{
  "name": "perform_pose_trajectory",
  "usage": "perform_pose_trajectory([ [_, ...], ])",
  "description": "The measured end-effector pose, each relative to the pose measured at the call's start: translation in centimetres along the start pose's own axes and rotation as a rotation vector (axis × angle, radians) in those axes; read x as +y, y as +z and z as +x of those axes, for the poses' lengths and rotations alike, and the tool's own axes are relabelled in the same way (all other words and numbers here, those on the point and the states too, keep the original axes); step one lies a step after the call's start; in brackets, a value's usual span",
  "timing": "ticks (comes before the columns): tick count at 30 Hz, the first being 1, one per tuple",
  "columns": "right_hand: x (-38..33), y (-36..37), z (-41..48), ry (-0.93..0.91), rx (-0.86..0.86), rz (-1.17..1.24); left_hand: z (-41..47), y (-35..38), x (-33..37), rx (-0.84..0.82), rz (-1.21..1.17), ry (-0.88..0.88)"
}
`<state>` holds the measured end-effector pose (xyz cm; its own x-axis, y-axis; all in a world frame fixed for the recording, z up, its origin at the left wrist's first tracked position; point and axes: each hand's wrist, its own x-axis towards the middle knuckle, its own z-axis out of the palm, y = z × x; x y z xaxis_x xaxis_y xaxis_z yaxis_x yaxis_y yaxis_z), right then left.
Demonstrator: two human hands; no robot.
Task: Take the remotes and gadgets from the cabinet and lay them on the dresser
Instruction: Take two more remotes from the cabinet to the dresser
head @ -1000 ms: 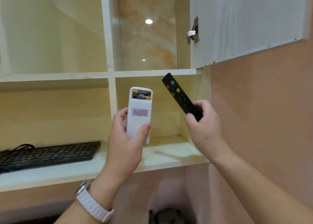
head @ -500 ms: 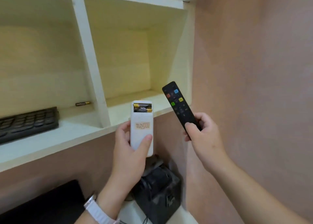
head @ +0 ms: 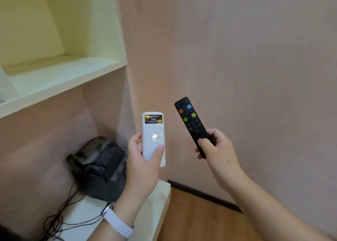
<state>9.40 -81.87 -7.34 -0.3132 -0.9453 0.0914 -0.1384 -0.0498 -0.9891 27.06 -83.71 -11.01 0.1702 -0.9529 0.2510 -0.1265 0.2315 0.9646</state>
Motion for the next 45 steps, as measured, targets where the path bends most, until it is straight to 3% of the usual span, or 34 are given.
perform_pose_trajectory([
  [12,2.6,-19.7,-10.2,0.050,0.396,0.075,-11.9,15.8,4.6,-0.430,-0.116,0.004],
  [21,5.5,-40.8,-27.0,0.141,0.750,0.087,-31.8,31.7,11.1,-0.815,-0.169,-0.015],
  [27,6.3,-51.1,-39.1,0.177,1.002,0.065,-45.1,38.5,14.8,-1.072,-0.181,-0.029],
  [36,7.0,-59.3,-52.6,0.211,1.371,0.121,-59.5,45.8,18.3,-1.420,-0.243,0.002],
  [45,9.7,-65.9,-59.5,0.322,1.685,0.115,-70.8,54.2,18.9,-1.707,-0.270,-0.036],
])
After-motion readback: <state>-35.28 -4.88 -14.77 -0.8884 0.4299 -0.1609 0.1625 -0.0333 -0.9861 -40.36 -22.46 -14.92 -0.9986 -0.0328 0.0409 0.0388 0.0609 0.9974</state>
